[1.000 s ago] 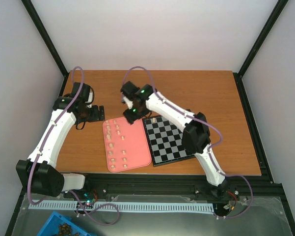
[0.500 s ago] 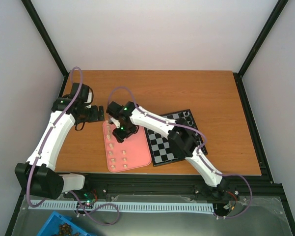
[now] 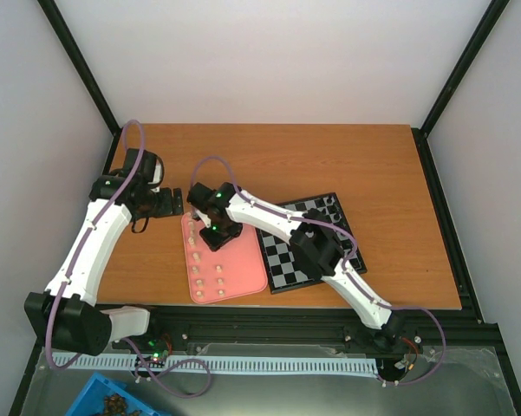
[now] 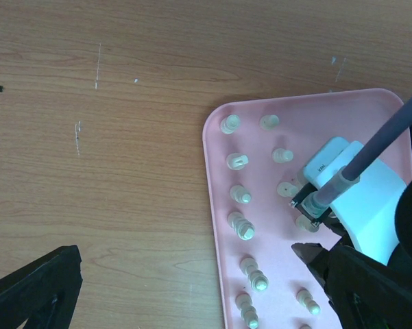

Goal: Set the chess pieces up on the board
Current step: Pick up the chess piece from the storage box.

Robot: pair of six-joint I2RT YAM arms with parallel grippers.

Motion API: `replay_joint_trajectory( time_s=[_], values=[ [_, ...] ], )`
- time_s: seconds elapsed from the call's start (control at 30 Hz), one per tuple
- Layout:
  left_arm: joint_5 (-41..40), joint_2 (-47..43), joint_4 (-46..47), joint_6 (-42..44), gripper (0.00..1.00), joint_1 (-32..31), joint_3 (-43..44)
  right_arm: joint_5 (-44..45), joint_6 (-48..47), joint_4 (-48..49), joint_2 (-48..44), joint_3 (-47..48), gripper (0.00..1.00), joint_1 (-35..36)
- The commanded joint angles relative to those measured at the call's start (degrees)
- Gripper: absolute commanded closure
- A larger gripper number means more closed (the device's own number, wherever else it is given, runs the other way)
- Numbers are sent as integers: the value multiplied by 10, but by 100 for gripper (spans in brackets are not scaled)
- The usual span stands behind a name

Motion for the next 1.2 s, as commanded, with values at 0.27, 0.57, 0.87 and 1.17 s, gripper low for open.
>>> replay_joint_trajectory(
  time_s=[0.27, 0.57, 0.87, 1.17],
  values=[
    [2, -18, 7, 3, 0, 1, -2, 25, 12, 2, 17, 24, 71, 0],
    [5, -23, 8, 4, 0, 1, -9, 40, 16, -4, 13, 22, 89, -1],
    [4, -29, 10, 5, 0, 0, -15, 86, 27, -5, -67, -16, 94, -17],
    [4, -30, 11, 5, 0, 1, -16, 116, 34, -4, -198, -163, 94, -86]
  ],
)
